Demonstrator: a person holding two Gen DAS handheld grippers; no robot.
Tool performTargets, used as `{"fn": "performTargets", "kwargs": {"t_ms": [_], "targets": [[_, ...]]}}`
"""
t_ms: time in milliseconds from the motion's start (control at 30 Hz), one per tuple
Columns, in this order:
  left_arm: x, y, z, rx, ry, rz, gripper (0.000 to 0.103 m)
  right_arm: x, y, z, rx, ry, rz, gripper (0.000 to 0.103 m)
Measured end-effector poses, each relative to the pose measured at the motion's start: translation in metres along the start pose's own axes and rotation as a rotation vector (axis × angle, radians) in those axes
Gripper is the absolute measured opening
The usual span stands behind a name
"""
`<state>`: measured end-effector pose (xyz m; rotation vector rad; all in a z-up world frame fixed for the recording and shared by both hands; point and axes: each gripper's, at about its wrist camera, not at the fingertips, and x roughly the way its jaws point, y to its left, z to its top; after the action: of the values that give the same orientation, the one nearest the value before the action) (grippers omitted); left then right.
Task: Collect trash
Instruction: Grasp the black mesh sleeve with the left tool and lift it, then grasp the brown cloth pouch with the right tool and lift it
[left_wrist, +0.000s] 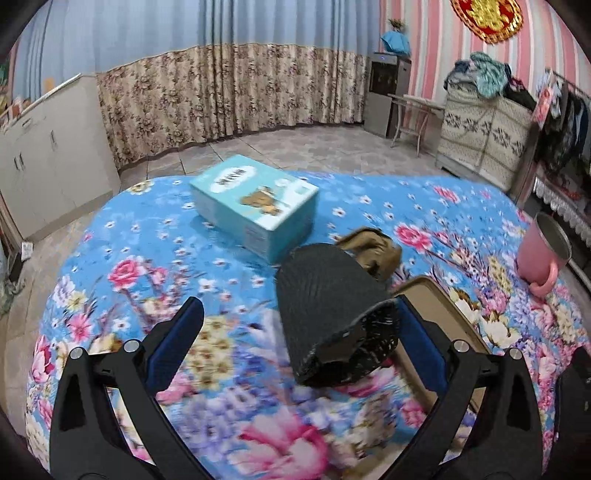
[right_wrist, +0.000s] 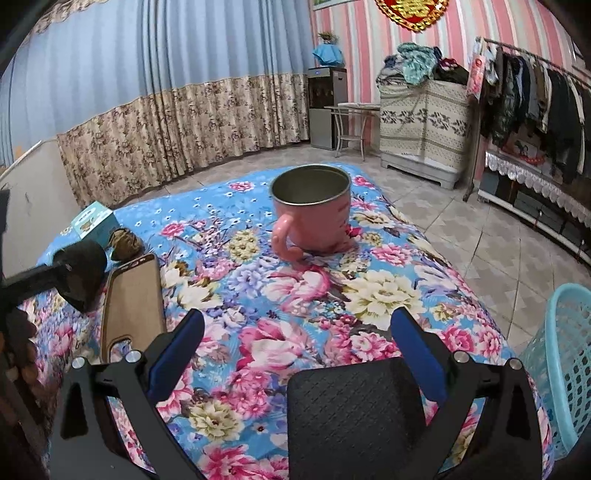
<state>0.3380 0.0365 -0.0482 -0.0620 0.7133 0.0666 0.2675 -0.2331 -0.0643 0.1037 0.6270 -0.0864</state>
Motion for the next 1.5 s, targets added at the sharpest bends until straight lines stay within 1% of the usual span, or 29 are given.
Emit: {"fn": "performTargets", "kwargs": {"t_ms": [133, 233, 267, 300, 400, 467, 567, 600, 633, 667, 700, 733, 833, 900, 1033, 1100, 1233, 1267, 1300, 1367, 1400, 1500], "targets": [[-0.007, 0.029, 0.002, -0.076, 0.016, -0.042, 0.094, -0.002, 0.011, -0.001, -0.054, 0.000, -0.010, 0.099], [-0.002, 0.045, 0.003, -0.119, 0.041, -0.109, 0.091, -0.002, 0.016, -0.002, -0.062, 0.010, -0.002, 0.099], [0.001, 0.048, 0.003, -0.131, 0.054, -0.139, 0.091, -0.001, 0.018, -0.002, -0.062, 0.015, 0.006, 0.099], [0.005, 0.051, 0.003, -0.149, 0.073, -0.184, 0.091, 0.000, 0.020, -0.003, -0.063, 0.023, 0.012, 0.099], [0.011, 0.054, 0.000, -0.193, 0.098, -0.240, 0.091, 0.004, 0.028, -0.005, -0.080, 0.039, 0.009, 0.099], [0.014, 0.050, 0.000, -0.190, 0.110, -0.276, 0.087, 0.004, 0.032, -0.008, -0.092, 0.042, 0.006, 0.099], [0.013, 0.037, 0.001, -0.132, 0.100, -0.277, 0.081, 0.004, 0.036, -0.010, -0.095, 0.051, 0.007, 0.099], [0.012, 0.032, 0.002, -0.113, 0.097, -0.276, 0.077, 0.004, 0.037, -0.011, -0.093, 0.054, 0.008, 0.098], [0.011, 0.027, 0.002, -0.088, 0.094, -0.284, 0.070, 0.004, 0.037, -0.012, -0.093, 0.056, 0.008, 0.098], [0.010, 0.023, 0.002, -0.073, 0.095, -0.298, 0.066, 0.003, 0.037, -0.013, -0.094, 0.058, 0.008, 0.098], [0.009, 0.021, 0.003, -0.064, 0.098, -0.311, 0.059, 0.003, 0.038, -0.014, -0.098, 0.059, 0.008, 0.098], [0.008, 0.018, 0.004, -0.054, 0.100, -0.324, 0.056, 0.002, 0.039, -0.015, -0.101, 0.059, 0.007, 0.099], [0.004, 0.016, 0.005, -0.024, 0.093, -0.314, 0.054, 0.001, 0.042, -0.015, -0.113, 0.057, 0.007, 0.099], [0.002, 0.018, 0.005, -0.023, 0.088, -0.305, 0.053, 0.002, 0.045, -0.013, -0.122, 0.059, 0.012, 0.099], [-0.009, 0.031, 0.013, -0.023, 0.060, -0.257, 0.053, 0.005, 0.061, -0.004, -0.159, 0.052, 0.025, 0.099], [-0.017, 0.039, 0.018, -0.013, 0.034, -0.215, 0.052, 0.009, 0.074, 0.004, -0.176, 0.043, 0.037, 0.099], [-0.030, 0.057, 0.027, 0.050, -0.035, -0.052, 0.052, 0.021, 0.106, 0.017, -0.205, 0.020, 0.053, 0.098], [-0.031, 0.062, 0.028, 0.057, -0.047, -0.023, 0.052, 0.025, 0.114, 0.021, -0.210, 0.017, 0.060, 0.098], [-0.032, 0.067, 0.029, 0.052, -0.052, -0.014, 0.052, 0.031, 0.126, 0.026, -0.217, 0.012, 0.070, 0.098], [-0.029, 0.083, 0.030, -0.001, -0.050, -0.012, 0.052, 0.041, 0.143, 0.032, -0.230, 0.011, 0.083, 0.098], [-0.025, 0.090, 0.030, -0.025, -0.042, -0.010, 0.052, 0.047, 0.152, 0.035, -0.235, 0.021, 0.088, 0.098], [-0.017, 0.103, 0.030, -0.047, -0.026, 0.019, 0.052, 0.069, 0.181, 0.048, -0.227, 0.055, 0.110, 0.098]]}}
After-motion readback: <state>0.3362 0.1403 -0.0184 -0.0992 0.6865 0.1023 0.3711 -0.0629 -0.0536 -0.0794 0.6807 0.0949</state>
